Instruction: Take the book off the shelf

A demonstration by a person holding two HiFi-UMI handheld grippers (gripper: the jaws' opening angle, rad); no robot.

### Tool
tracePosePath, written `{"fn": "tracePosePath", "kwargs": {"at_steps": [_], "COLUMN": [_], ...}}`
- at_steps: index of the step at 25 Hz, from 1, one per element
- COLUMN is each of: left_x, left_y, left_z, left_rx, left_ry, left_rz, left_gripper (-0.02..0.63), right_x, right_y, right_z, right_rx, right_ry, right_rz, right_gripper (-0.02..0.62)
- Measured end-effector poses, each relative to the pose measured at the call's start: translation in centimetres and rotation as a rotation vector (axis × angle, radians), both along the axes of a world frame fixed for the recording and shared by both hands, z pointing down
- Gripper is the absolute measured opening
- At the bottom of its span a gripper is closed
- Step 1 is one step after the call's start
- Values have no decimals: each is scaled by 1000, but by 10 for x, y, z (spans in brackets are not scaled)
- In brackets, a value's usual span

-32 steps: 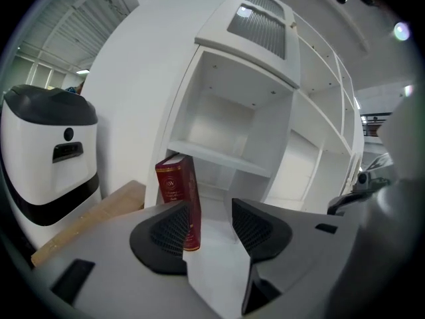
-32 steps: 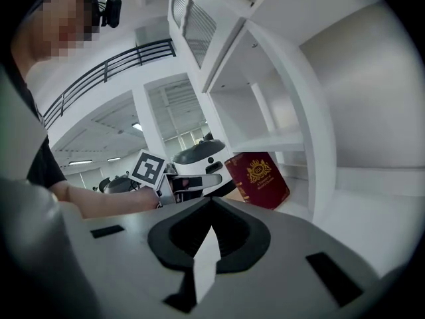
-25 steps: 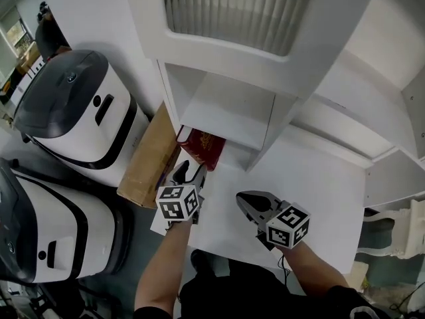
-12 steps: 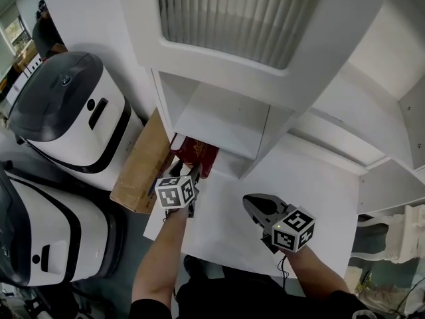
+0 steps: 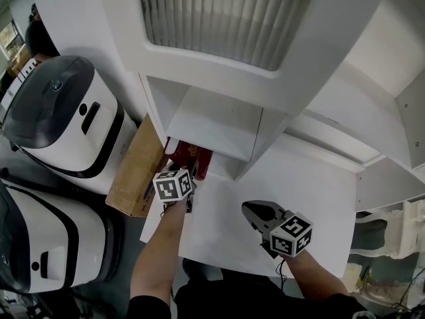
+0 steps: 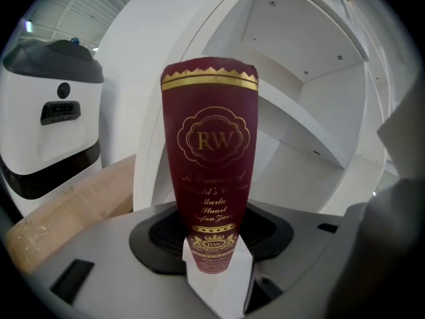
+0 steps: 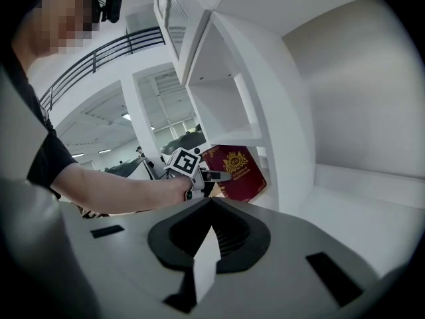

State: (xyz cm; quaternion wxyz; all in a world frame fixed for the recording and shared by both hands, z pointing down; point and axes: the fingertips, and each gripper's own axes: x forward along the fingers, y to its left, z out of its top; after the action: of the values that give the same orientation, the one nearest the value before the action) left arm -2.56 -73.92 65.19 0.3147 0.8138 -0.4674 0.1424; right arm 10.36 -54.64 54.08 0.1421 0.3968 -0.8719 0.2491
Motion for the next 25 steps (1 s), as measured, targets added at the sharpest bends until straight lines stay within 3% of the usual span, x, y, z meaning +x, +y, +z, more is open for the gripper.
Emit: {"fn": "tracePosePath", "kwargs": {"at_steps": [14, 19, 25], "left_x": [35, 42, 18], "left_y": [-8, 20, 62], "left_z": [0, -7, -15], "left_rx": [-24, -20, -37], "left_ry": [72, 101, 141], "left_rz": [39, 93, 99], "left_gripper": [218, 216, 216], "right_x": [8, 6, -22], "right_y": [9, 10, 23], "right_z": [9, 6, -1], "right_rx": [-24, -18, -5], "right_ry": [-3, -9, -25], "right_rz": [16, 24, 8], "right_gripper": [14, 14, 14]}}
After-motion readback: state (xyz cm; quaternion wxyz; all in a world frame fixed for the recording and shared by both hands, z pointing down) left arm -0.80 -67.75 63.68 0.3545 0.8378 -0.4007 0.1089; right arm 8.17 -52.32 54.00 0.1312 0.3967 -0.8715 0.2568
